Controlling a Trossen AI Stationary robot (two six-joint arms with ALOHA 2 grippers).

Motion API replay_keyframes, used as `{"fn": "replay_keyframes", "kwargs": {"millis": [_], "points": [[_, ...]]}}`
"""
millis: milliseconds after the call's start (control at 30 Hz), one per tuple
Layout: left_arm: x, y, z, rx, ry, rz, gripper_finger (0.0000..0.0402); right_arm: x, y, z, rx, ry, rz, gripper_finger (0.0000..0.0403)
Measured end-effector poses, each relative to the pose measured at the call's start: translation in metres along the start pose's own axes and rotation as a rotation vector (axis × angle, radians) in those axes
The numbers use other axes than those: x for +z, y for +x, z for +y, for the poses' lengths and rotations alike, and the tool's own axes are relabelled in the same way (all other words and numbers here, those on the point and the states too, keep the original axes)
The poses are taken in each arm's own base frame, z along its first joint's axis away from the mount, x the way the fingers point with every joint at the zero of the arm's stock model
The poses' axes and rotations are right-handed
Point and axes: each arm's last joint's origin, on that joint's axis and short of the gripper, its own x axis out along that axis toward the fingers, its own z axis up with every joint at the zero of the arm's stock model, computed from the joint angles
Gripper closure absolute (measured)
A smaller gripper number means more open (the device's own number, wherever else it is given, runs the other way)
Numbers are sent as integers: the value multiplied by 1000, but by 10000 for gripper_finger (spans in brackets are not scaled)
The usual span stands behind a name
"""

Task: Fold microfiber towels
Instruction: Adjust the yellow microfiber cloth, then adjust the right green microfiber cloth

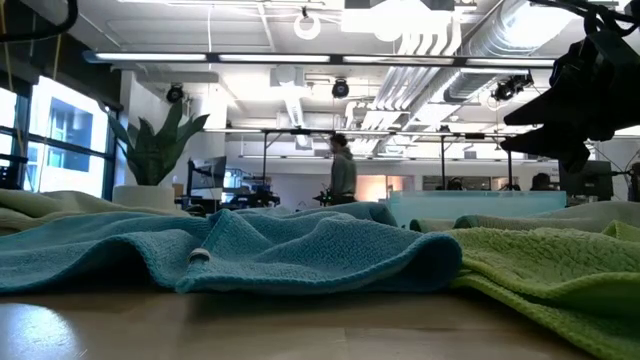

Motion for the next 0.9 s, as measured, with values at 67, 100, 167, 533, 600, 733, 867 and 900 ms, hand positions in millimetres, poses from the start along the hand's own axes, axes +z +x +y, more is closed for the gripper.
{"fn": "replay_keyframes", "kwargs": {"millis": [67,100,167,533,600,733,867,900], "points": [[8,3,5,85,-5,-47,245,0,0,0,-1,-1,2,185],[12,2,9,128,-12,-72,245,0,0,0,-1,-2,2,185],[20,2,14,205,-18,-119,245,0,0,0,-1,-1,1,185],[43,-44,23,266,70,-158,245,0,0,0,0,0,1,185],[40,-63,23,249,97,-189,245,0,0,0,0,0,1,185],[40,-99,25,166,109,-295,245,0,0,0,0,0,1,185],[41,-120,21,24,105,-388,245,0,0,0,0,-1,1,185],[42,-123,20,-4,104,-411,245,0,0,0,0,-1,1,185]]}}
